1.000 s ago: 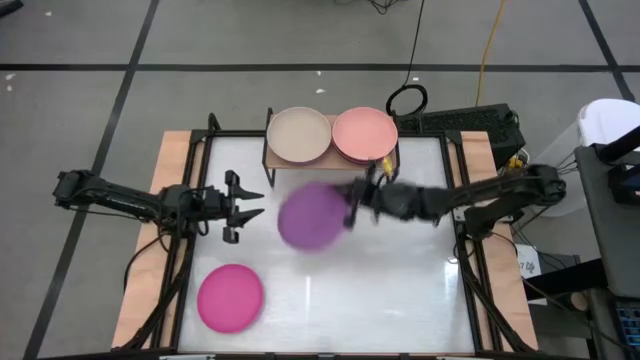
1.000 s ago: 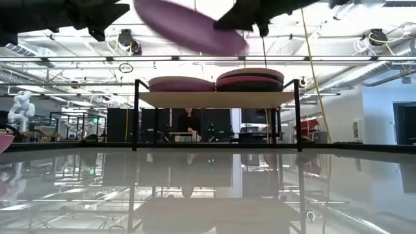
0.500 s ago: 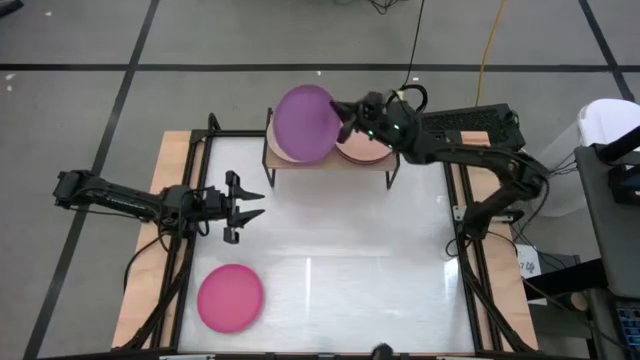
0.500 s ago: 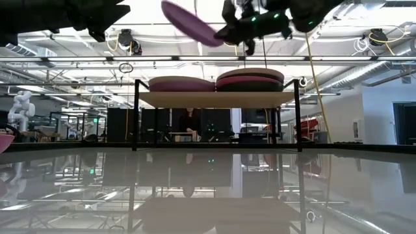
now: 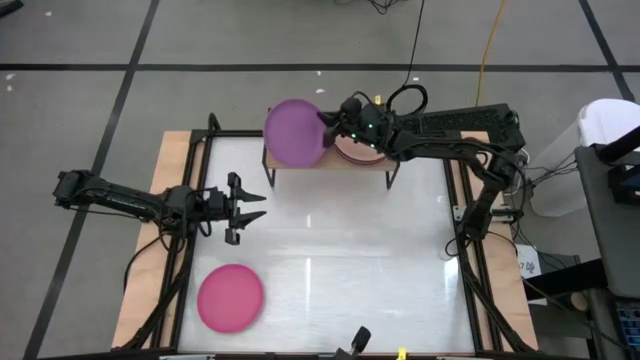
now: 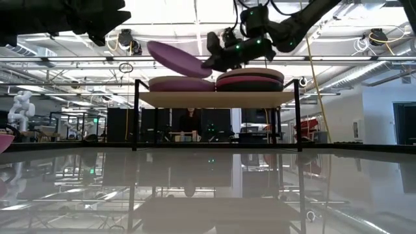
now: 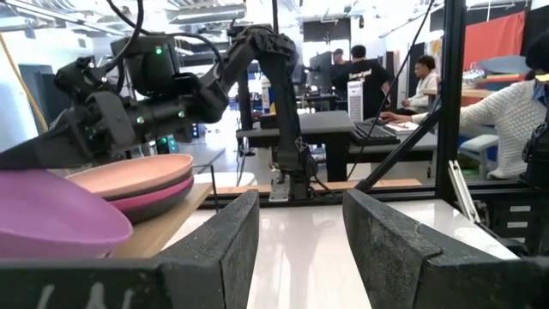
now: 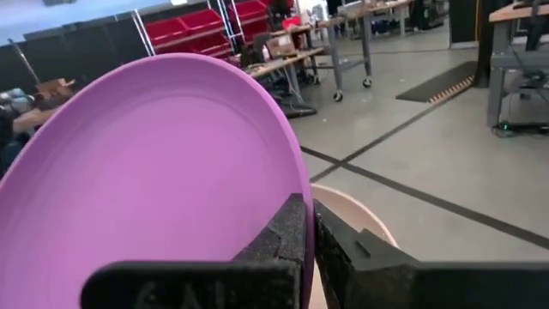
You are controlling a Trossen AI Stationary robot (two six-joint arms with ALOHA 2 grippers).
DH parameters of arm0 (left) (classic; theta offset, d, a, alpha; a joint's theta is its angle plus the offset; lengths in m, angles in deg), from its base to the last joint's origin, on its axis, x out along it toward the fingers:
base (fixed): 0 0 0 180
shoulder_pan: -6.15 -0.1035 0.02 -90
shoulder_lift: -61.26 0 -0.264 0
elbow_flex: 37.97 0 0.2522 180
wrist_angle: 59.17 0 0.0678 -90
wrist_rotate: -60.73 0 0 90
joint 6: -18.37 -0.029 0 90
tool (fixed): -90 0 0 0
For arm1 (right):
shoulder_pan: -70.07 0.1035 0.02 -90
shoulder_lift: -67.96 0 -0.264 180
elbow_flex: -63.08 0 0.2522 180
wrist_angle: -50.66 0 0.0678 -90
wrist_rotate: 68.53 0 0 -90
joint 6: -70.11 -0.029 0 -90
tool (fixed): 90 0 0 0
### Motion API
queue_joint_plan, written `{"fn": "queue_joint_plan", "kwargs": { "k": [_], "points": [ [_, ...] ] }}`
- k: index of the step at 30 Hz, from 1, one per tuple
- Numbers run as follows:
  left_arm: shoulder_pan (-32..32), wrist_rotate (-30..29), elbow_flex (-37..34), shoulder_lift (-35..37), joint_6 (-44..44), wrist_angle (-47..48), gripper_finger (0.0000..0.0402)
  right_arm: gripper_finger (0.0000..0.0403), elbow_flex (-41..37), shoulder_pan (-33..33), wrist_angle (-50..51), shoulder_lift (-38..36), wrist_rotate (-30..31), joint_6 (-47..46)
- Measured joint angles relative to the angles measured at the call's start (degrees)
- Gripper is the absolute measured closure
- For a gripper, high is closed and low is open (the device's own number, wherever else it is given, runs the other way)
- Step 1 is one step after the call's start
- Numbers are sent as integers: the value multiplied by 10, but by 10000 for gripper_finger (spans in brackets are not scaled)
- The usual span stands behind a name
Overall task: Place and stack plates onto a shelf
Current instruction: Stack the purple plate on the brown plate on the shelf, then stack the pink plate on the purple plate on the shelf
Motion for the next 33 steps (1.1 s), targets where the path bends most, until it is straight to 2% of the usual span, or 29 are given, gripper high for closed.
{"fn": "queue_joint_plan", "kwargs": {
  "k": [10,14,20,23,29,33],
  "points": [
    [0,0,0,0,2,-4,225,397,1,-5,0,4,70,17],
    [0,0,0,0,4,-3,225,395,1,-10,3,3,68,13],
    [0,0,0,0,5,-2,225,385,1,-10,5,3,23,40],
    [0,0,0,0,5,-2,225,352,1,-9,5,3,20,41],
    [0,0,0,0,12,2,225,251,1,-5,18,-23,1,42],
    [0,0,0,0,21,25,225,206,1,-3,18,-73,-81,55]
  ]
}}
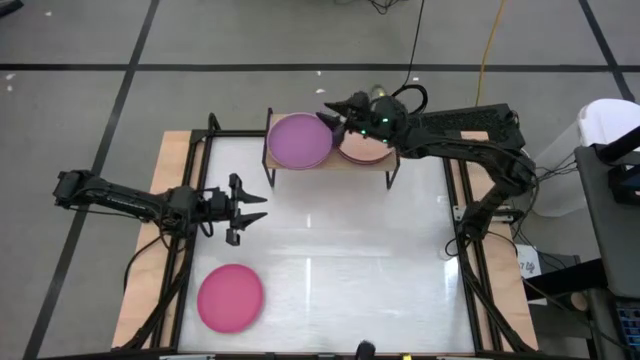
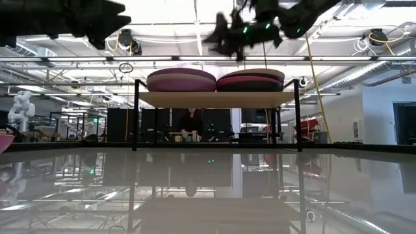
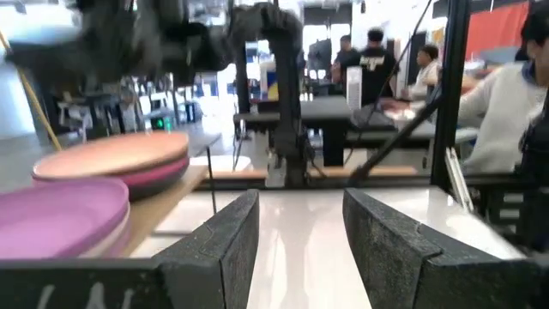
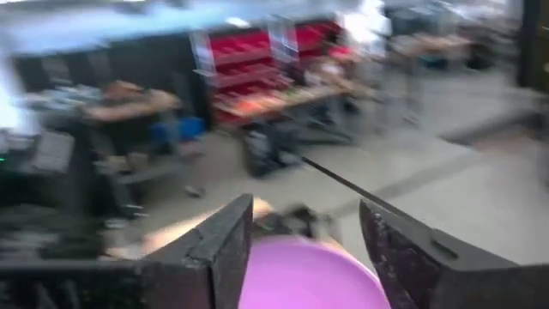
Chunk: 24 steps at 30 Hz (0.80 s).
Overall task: Place and stack plates onto a shelf
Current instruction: Stack the pink plate on the purple plate on the shelf
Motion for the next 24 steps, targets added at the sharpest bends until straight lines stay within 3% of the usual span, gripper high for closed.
{"fn": "queue_joint_plan", "kwargs": {
  "k": [3,6,11,18,24],
  "points": [
    [0,-2,3,0,7,48,225,196,-2,11,21,-50,-88,1],
    [6,-36,37,-8,25,158,225,199,-28,40,42,-101,-151,3],
    [30,-64,117,-72,75,315,225,208,-116,117,63,-198,-146,62],
    [76,-44,213,-208,89,472,225,213,-250,252,60,-317,-3,103],
    [93,86,284,-305,125,640,225,214,-347,352,44,-366,108,104]
  ]
}}
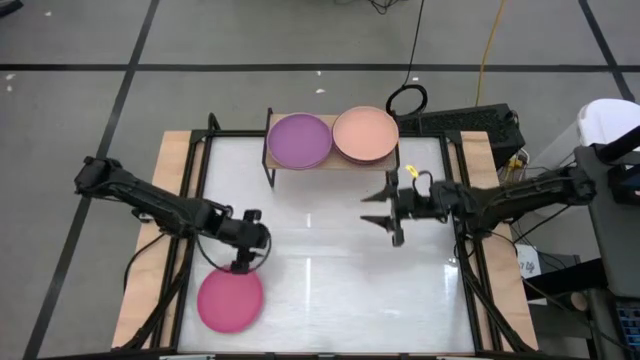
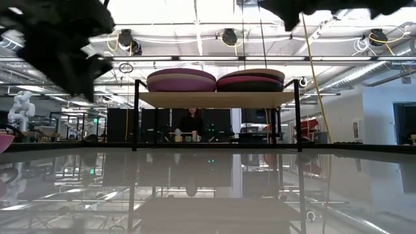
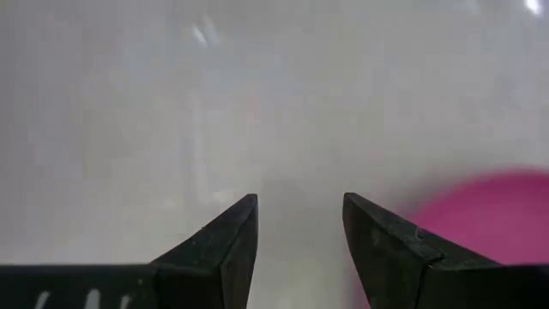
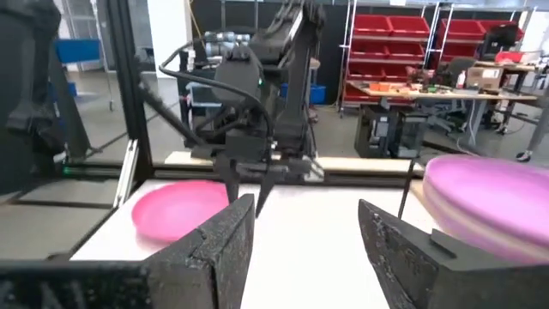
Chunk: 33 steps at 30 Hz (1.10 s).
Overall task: Place and stack plates onto a shelf
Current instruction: Stack the pink plate on the purple plate on the shelf
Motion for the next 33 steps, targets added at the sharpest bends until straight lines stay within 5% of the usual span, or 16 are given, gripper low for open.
{"fn": "queue_joint_plan", "kwargs": {
  "k": [9,24,27,33],
  "points": [
    [34,96,11,-47,18,48,225,214,-52,66,-40,3,102,2],
    [69,82,10,-148,16,52,228,214,-52,68,-46,2,103,-13],
    [69,87,10,-167,12,51,257,214,-52,72,-47,2,103,-13],
    [60,138,13,-177,-8,49,377,214,-52,74,-49,2,103,-13]
  ]
}}
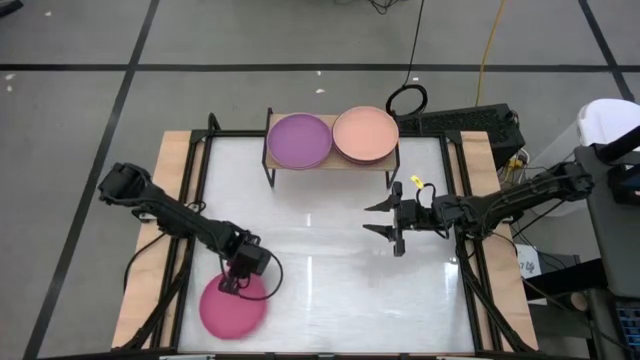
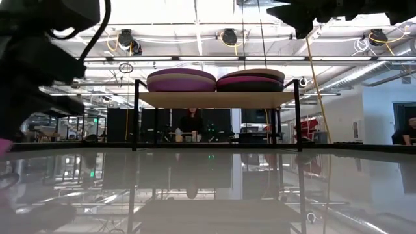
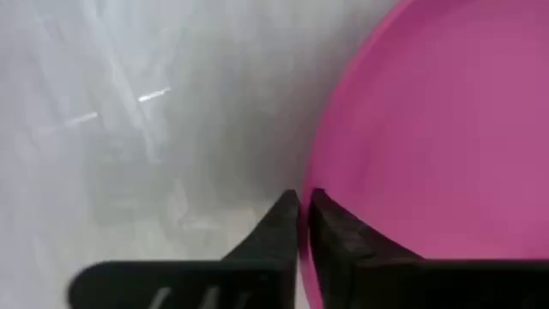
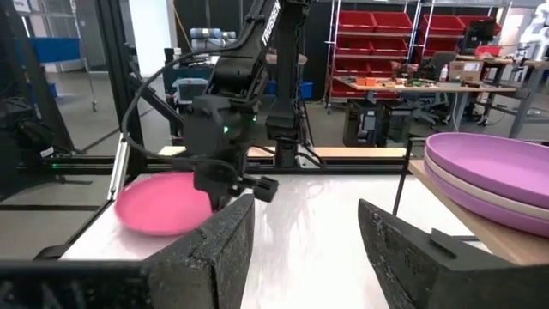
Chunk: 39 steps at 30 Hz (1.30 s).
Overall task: Place and stack plates onto a shelf
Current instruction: Stack the pink plate on the purple plate on the shelf
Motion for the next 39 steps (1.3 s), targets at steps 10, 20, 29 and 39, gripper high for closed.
{"fn": "queue_joint_plan", "kwargs": {
  "k": [10,20,29,39],
  "points": [
    [-81,-53,84,89,-69,73,392,214,0,0,-20,0,0,19],
    [-313,-153,321,156,-175,134,392,214,0,0,-15,0,0,47],
    [-591,-55,490,63,-185,113,392,214,0,-1,-18,0,0,77],
    [-722,33,559,-84,-160,126,384,214,0,-1,-18,0,0,91]
  ]
}}
